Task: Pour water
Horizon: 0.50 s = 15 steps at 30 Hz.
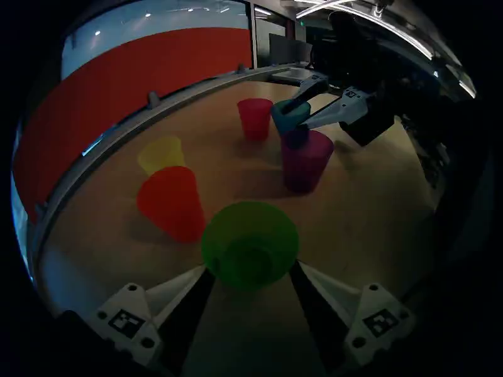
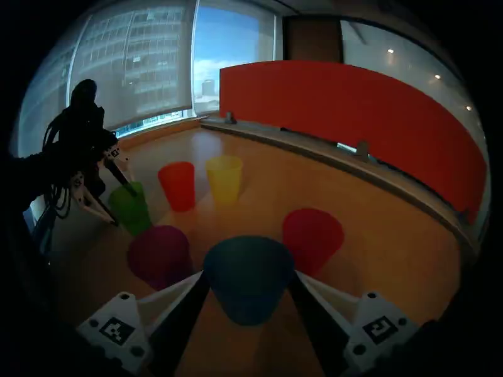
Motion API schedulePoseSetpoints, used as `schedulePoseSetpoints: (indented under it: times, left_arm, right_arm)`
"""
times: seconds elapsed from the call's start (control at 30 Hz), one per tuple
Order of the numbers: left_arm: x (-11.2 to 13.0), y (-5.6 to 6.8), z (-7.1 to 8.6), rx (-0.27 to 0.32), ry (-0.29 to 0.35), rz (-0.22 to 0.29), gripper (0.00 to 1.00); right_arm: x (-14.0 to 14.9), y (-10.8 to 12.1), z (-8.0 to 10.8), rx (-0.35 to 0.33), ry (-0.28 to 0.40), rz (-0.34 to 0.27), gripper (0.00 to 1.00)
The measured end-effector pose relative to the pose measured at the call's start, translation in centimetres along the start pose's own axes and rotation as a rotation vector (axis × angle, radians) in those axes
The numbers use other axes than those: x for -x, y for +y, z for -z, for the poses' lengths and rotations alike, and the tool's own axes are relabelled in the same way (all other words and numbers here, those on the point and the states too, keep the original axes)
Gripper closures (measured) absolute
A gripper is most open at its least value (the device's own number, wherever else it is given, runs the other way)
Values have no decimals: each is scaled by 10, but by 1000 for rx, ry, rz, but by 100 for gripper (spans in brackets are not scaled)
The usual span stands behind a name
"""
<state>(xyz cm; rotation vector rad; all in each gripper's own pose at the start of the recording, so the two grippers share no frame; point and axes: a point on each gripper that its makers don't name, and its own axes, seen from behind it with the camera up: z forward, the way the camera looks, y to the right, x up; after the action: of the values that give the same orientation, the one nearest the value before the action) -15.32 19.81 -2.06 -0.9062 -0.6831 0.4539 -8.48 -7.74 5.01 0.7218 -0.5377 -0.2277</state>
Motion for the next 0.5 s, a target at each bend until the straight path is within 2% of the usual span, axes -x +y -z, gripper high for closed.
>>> schedulePoseSetpoints:
  times: [0.5]
  left_arm:
    - [7,7,6,4,-10,3,16]
  right_arm:
    - [10,0,-2,5,-2,-5,10]
